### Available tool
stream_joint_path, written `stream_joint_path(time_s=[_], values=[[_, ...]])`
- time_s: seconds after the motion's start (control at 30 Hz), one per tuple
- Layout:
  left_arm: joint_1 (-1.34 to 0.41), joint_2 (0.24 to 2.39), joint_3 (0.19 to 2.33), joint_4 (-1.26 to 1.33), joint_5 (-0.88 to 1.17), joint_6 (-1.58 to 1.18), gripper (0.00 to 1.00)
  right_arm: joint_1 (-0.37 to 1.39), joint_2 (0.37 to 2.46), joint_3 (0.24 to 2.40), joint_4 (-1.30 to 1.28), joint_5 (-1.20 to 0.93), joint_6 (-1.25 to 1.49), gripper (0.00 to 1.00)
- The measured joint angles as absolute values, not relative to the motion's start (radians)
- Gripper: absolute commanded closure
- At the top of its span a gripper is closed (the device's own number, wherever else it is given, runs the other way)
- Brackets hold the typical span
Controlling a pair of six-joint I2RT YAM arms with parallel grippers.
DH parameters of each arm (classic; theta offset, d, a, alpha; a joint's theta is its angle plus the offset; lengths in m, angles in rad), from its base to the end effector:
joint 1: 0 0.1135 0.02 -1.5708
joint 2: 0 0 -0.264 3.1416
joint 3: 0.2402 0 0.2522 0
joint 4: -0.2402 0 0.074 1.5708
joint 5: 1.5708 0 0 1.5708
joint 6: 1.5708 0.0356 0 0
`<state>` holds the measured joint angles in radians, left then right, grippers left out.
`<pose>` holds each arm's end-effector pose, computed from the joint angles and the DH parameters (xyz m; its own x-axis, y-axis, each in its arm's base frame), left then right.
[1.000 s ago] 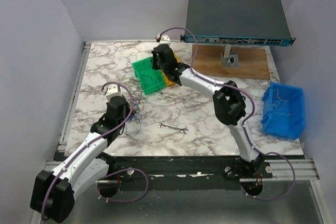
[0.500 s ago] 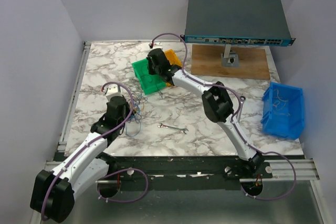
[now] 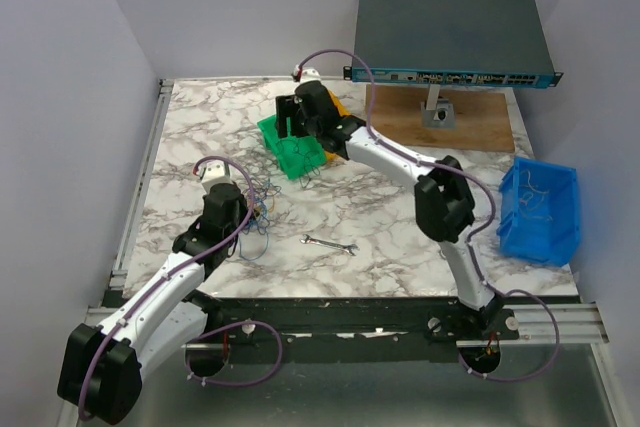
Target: Untangle the cables
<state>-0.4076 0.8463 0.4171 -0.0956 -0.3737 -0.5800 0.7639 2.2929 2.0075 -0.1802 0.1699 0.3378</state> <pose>0.1754 -0.0616 0.2101 -0.4281 -0.3709 -0.8241 -0.1860 0.9285 -0.3213 0.3969 0.3719 0.2512 -0.4957 -0.0225 -0.8682 -0.4329 0.8731 0.2245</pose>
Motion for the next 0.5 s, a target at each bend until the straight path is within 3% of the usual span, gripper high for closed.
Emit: stream_joint_path(time_s=[0.33, 0.5], values=[[-0.408, 0.846, 0.417, -0.095, -0.374, -0.580, 0.98, 0.764, 2.018, 1.753, -0.171, 0.164, 0.340, 0.15], [-0.408, 0.846, 0.417, -0.096, -0.374, -0.580, 0.98, 0.764, 1.930, 1.531, -0.166, 0.127, 0.350, 0.04]])
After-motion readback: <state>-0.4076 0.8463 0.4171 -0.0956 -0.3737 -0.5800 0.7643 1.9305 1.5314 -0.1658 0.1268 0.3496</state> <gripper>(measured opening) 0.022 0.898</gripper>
